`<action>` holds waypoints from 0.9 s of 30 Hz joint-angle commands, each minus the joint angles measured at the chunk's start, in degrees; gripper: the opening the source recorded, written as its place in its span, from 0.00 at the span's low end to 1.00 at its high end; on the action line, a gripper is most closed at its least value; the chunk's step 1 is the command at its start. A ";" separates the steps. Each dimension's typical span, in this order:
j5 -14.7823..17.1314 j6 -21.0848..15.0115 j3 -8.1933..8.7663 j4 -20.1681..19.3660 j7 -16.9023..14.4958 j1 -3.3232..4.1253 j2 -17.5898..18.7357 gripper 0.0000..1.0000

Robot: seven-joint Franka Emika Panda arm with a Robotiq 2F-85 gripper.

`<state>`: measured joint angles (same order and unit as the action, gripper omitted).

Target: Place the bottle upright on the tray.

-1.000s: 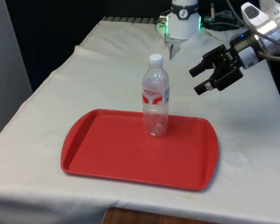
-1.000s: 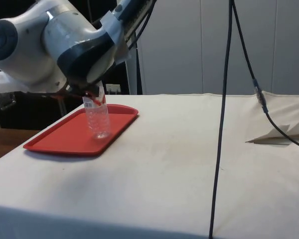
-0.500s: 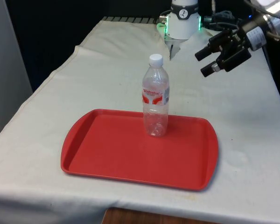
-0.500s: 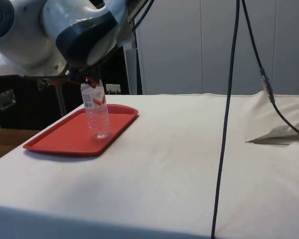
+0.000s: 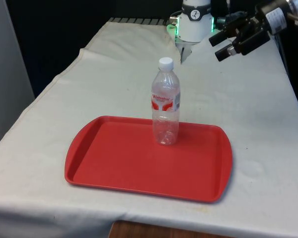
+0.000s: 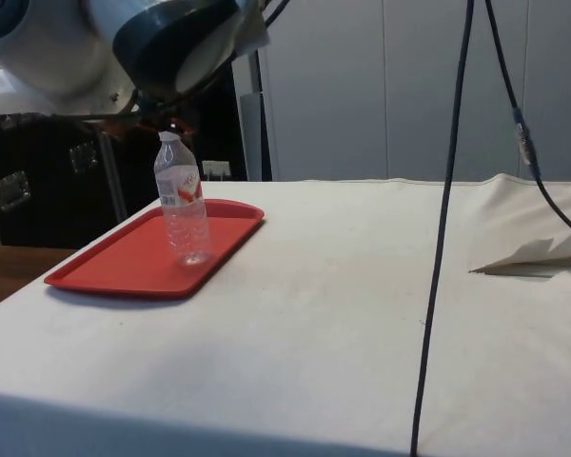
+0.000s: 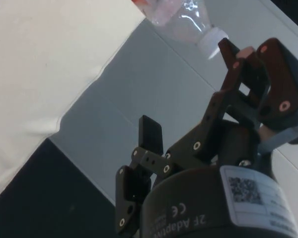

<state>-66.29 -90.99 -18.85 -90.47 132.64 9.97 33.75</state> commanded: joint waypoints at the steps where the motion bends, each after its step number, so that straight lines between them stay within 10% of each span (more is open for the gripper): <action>1: 0.34 -0.06 -0.23 -0.46 0.23 -0.06 -0.57 1.00; 27: 3.38 -0.23 -0.86 -5.67 5.84 -0.11 -5.04 1.00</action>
<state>-62.91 -91.21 -19.71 -96.14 138.48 9.85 28.71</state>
